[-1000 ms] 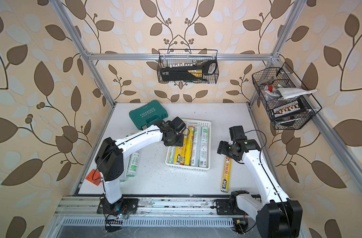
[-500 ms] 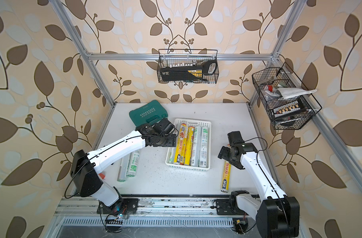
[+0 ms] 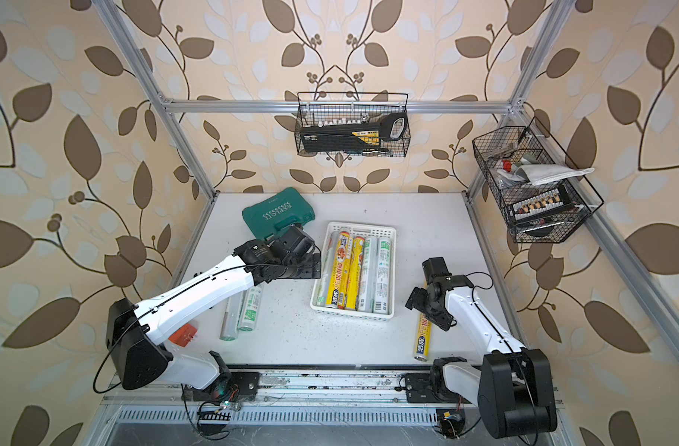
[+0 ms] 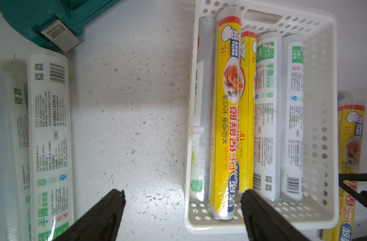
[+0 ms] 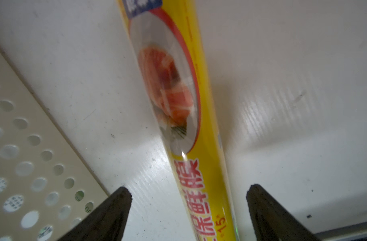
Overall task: Put the plastic wrap into the basket
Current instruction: Pick up the plastic wrap from the center of the board.
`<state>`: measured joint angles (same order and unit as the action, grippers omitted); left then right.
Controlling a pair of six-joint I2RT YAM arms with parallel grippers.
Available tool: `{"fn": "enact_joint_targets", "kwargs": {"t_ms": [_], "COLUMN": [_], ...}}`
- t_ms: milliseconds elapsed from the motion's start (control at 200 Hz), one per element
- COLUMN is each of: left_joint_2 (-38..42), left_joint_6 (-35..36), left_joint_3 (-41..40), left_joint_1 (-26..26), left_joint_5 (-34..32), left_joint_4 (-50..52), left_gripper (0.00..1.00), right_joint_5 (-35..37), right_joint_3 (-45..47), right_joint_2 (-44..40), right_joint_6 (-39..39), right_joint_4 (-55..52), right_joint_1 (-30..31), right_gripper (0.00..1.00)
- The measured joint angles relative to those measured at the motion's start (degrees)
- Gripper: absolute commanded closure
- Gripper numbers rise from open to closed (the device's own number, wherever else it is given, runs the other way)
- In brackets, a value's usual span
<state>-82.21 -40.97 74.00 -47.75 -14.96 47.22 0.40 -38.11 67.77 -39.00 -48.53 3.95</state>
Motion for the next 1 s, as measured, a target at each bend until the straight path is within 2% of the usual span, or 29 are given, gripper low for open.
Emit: {"fn": "enact_joint_targets", "kwargs": {"t_ms": [200,325,645,1000], "left_joint_2": [0.5,0.5,0.5,0.5], "left_joint_6": [0.0,0.0,-0.3,-1.0], "left_joint_3": [-0.2,-0.2,-0.2,-0.2], "left_joint_1": [0.0,0.0,0.0,0.0], "left_joint_5": [0.0,0.0,0.0,0.0], "left_joint_4": [-0.3,-0.3,-0.4,-0.6], "left_gripper": [0.07,0.07,0.07,0.07], "right_joint_5": [-1.1,-1.1,-1.0,-1.0], "right_joint_3": [0.0,0.1,0.1,0.0], "right_joint_2": [1.8,2.9,6.1,8.2], "right_joint_6": [-0.3,-0.6,-0.5,0.3], "right_joint_4": [1.7,2.4,3.6,4.8], "right_joint_1": [0.0,0.1,2.3,2.9], "right_gripper": [0.19,0.28,0.35,0.6]}}
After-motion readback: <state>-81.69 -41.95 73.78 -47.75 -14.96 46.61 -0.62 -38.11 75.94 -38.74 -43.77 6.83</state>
